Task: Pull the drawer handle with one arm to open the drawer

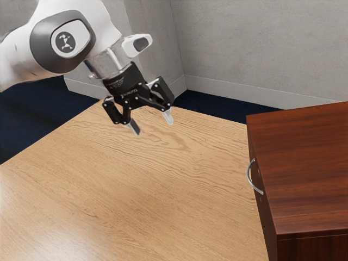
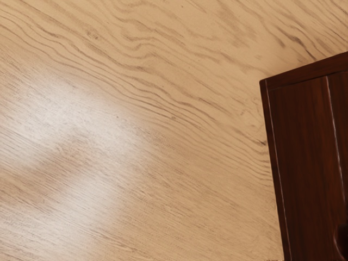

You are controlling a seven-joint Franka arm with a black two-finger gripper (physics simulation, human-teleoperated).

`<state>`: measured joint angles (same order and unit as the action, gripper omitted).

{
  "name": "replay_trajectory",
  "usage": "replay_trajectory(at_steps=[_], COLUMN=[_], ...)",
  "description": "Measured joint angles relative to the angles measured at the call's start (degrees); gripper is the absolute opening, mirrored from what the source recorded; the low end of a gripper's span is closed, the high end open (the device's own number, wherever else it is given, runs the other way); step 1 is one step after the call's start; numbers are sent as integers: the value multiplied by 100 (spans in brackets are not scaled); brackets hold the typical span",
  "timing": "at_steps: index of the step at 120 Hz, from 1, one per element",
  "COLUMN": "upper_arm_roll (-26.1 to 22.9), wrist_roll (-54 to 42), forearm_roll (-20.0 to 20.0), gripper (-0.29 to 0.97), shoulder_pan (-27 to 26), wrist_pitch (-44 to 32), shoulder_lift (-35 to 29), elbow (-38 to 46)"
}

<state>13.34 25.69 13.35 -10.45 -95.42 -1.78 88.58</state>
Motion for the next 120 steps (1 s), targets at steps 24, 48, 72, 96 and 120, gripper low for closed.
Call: replay_trajectory(at_steps=[24, 48, 72, 96, 120], upper_arm_roll=[-353, -554, -608, -605, -839], wrist_roll=[22, 405, 825, 1169, 1429], forearm_roll=[-7, 24, 175, 303, 348], gripper=[58, 58, 56, 51, 50], shoulder_pan=[83, 13, 49, 32, 195], wrist_pitch=[-463, -718, -873, -957, -1365], shoulder_lift=[-364, -372, -274, -90, -105], elbow=[534, 727, 747, 651, 982])
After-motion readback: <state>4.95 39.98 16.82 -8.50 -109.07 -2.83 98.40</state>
